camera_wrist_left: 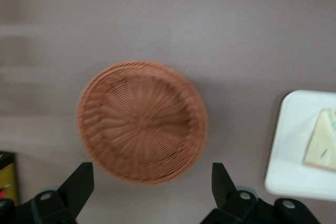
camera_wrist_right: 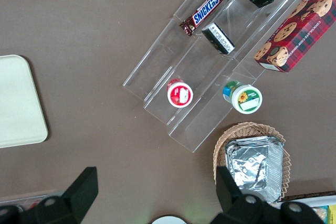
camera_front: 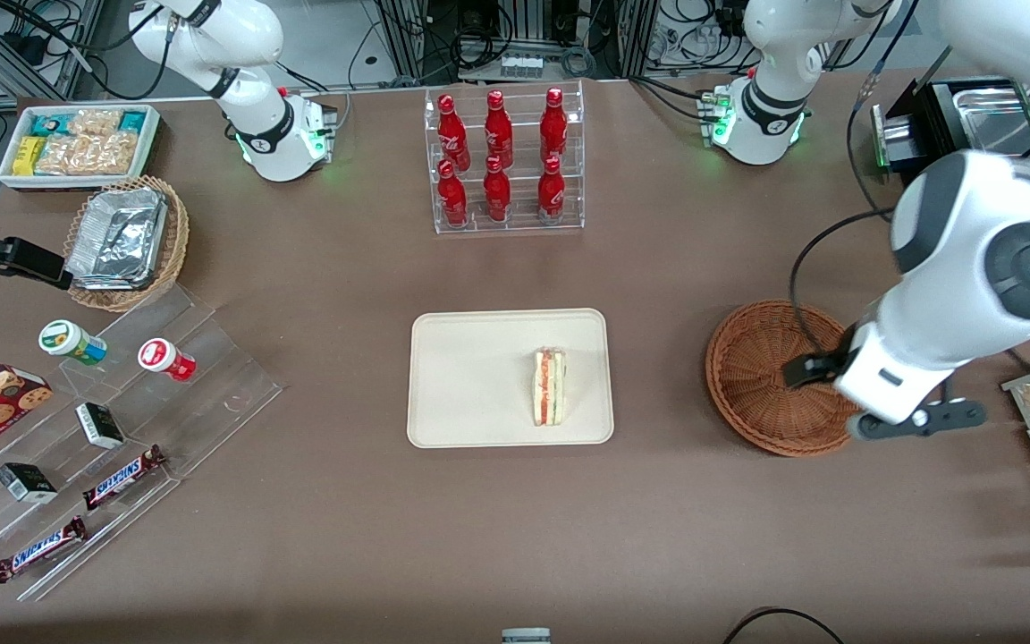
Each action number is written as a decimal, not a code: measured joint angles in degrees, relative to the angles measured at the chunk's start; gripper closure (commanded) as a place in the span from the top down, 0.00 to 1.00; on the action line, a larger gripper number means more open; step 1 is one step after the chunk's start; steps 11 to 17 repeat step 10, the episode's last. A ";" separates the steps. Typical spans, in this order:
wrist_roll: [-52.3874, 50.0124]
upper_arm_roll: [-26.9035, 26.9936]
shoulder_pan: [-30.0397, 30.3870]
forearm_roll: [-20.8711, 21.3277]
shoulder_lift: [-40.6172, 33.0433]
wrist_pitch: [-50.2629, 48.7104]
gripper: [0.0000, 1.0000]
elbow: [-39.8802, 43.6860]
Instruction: Place sandwich from basket to tray
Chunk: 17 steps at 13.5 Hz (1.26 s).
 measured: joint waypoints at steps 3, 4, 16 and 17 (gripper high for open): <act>8.34 7.39 -0.99 -5.17 -7.83 -6.44 0.99 -2.99; 9.97 9.26 -1.48 -6.00 -10.05 -8.32 0.99 -3.35; 14.83 14.03 -3.38 -7.32 -17.57 -13.57 0.99 -5.93; 14.83 14.03 -3.38 -7.32 -17.57 -13.57 0.99 -5.93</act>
